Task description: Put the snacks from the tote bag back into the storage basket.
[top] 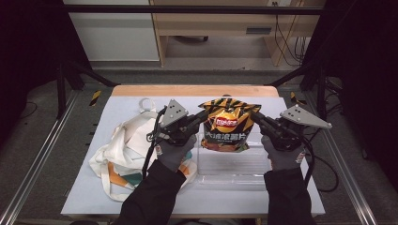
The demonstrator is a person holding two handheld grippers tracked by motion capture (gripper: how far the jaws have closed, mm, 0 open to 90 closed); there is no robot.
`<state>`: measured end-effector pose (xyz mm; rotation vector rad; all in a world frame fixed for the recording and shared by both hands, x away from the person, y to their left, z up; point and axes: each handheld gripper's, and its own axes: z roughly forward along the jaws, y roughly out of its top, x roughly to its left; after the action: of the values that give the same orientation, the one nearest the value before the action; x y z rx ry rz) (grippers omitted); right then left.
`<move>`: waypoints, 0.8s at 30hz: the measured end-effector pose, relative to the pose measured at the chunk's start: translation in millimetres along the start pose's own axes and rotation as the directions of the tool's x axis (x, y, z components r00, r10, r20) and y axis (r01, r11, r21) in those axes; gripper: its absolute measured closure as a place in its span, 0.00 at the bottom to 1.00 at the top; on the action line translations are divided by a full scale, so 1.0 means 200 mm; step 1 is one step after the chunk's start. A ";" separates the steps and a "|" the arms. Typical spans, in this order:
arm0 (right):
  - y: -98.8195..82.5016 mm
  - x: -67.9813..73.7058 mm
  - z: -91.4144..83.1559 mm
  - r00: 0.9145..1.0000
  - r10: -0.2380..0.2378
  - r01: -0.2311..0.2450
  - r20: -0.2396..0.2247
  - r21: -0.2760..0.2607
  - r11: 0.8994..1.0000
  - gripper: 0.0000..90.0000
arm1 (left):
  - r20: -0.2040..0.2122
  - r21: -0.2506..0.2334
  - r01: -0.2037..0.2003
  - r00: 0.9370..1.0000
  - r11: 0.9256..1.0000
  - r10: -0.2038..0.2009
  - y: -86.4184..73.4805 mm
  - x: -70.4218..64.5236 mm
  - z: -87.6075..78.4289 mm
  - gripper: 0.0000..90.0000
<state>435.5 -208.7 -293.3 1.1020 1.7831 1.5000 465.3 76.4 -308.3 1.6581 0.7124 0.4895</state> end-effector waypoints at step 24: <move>-0.12 -0.04 0.11 0.999 0.014 -0.016 0.031 0.084 0.996 1.00 | -0.010 0.064 0.034 0.999 0.997 -0.034 -0.16 0.05 0.09 1.00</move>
<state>452.8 -205.8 -322.0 1.1756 1.8362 1.4208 479.2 73.9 -343.6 1.7014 0.7683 0.4542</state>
